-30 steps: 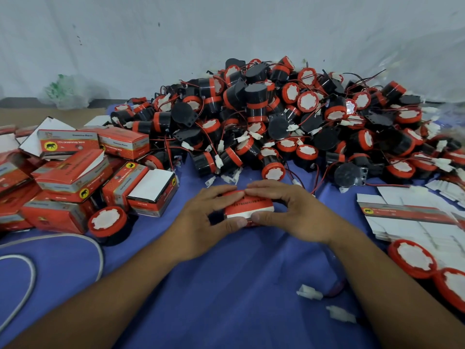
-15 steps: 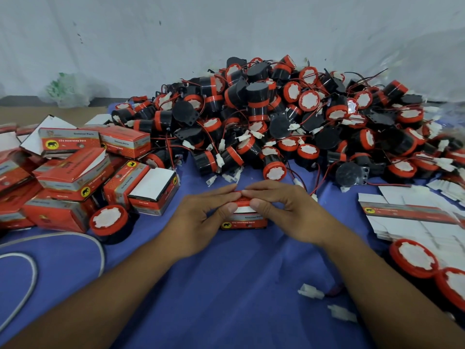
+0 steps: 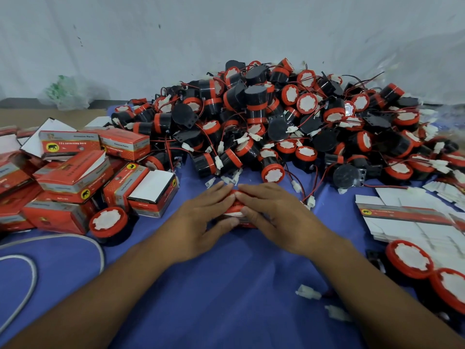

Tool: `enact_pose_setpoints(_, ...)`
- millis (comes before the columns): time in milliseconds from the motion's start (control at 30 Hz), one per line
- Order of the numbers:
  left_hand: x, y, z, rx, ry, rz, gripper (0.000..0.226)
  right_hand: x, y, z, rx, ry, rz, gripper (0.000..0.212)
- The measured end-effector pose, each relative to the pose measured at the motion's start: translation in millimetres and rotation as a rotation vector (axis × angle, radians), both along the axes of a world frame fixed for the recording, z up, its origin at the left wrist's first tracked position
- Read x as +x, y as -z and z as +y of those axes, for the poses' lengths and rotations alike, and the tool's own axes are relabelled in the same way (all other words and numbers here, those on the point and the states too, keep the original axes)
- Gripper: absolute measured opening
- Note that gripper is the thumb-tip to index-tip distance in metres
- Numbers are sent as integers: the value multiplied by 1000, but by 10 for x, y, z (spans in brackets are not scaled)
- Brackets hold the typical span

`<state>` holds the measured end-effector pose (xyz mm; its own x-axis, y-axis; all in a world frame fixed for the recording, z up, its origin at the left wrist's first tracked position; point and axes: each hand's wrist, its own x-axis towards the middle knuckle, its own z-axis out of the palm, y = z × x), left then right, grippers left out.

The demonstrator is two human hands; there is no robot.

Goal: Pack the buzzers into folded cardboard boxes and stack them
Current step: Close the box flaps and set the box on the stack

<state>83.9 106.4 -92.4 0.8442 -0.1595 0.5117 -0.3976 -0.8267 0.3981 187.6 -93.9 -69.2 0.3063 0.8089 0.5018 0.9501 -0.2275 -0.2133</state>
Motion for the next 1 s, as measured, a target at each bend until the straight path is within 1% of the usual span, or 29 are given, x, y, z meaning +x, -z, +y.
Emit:
enact_pose_setpoints(67, 10, -1, 0, 31, -23, -11, 53, -2, 35, -13, -31, -22, 27, 42)
enact_pose_setpoints(100, 12, 3, 0, 22, -39, -13, 51, -2, 57, -18, -44, -50, 72, 44)
enact_pose_setpoints(133, 13, 9, -1, 4, -48, -18, 49, 2, 74, -22, -43, -81, 180, 46)
enact_pose_setpoints(167, 13, 17, 0, -22, -48, -24, 47, -2, 82, -36, -19, -95, 347, 46)
enact_pose_setpoints(233, 11, 31, 11, -103, -52, -14, 44, -6, 72, -69, 152, -95, 689, 39)
enact_pose_setpoints(267, 7, 37, 30, -152, -57, 5, 44, 4, 64, -70, 249, -91, 803, 34)
enact_pose_setpoints(300, -1, 40, 50, -194, -56, 27, 45, 11, 60, -73, 306, -90, 866, 30)
enact_pose_setpoints(333, -4, 35, 59, -217, -50, 43, 46, 19, 55, -75, 329, -95, 885, 27)
enact_pose_setpoints(400, 7, 19, 45, -220, -18, 57, 47, 15, 37, -74, 322, -104, 831, 24)
enact_pose_setpoints(433, 15, 12, 30, -216, 4, 64, 47, 10, 29, -70, 307, -101, 763, 23)
enact_pose_setpoints(500, 34, 5, -7, -204, 34, 64, 48, -7, 17, -50, 273, -68, 517, 22)
enact_pose_setpoints(567, 44, 4, -22, -200, 16, 67, 49, -31, 24, -10, 266, -59, 271, 19)
enact_pose_setpoints(633, 38, 2, -33, -210, -10, 75, 52, -42, 39, 31, 268, -54, 165, 20)
enact_pose_setpoints(733, 49, -6, -57, -222, 4, 33, 49, -31, 46, 67, 259, 10, 169, 13)
enact_pose_setpoints(833, 67, 29, -83, -194, -43, -38, 41, -2, 47, 102, 272, -33, 221, 4)
enact_pose_setpoints(900, 69, 50, -100, -182, -73, -88, 39, 17, 60, 78, 260, -106, 257, 5)
enact_pose_setpoints(1000, 71, 65, -107, -94, -86, -153, 36, 31, 70, 6, 239, -153, 330, 16)
